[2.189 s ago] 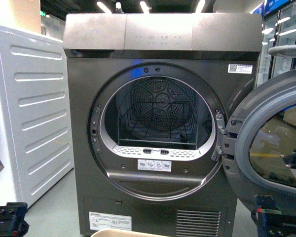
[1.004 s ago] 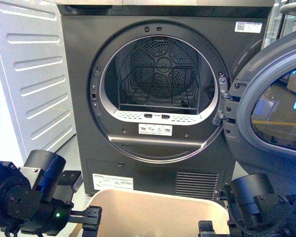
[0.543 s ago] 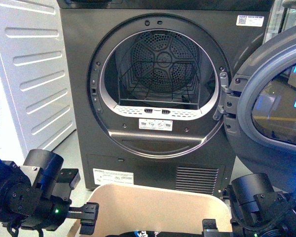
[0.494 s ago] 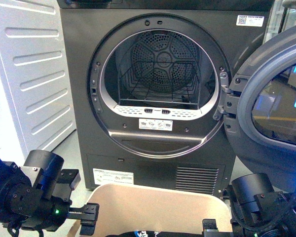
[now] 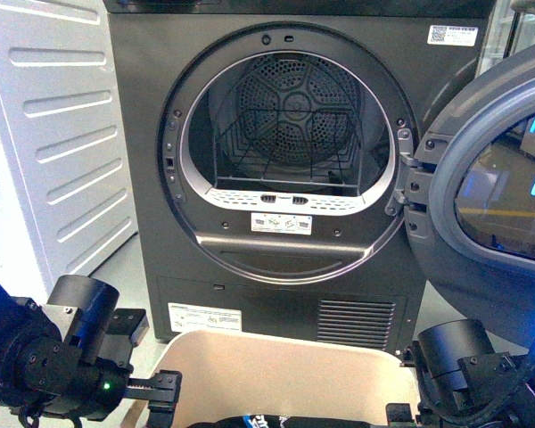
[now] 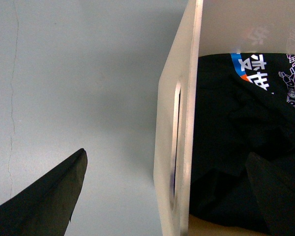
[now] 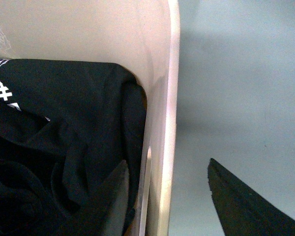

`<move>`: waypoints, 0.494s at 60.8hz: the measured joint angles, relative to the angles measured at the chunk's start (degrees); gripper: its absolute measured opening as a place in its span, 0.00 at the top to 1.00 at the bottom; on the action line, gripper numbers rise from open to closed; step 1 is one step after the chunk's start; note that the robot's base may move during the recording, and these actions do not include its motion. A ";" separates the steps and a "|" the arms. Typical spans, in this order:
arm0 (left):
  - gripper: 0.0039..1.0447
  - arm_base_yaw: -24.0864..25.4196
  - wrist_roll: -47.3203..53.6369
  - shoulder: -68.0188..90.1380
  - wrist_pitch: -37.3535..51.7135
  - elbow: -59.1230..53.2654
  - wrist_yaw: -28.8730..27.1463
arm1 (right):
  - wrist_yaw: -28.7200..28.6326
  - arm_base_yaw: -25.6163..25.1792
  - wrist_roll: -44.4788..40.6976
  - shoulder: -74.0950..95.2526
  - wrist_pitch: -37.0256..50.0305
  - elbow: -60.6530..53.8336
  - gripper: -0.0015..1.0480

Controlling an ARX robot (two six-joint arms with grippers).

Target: Move hamper under clothes hanger

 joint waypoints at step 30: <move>0.50 -0.79 -0.87 1.27 -1.05 -0.42 0.37 | 0.28 0.35 -0.37 0.50 -0.04 0.31 0.85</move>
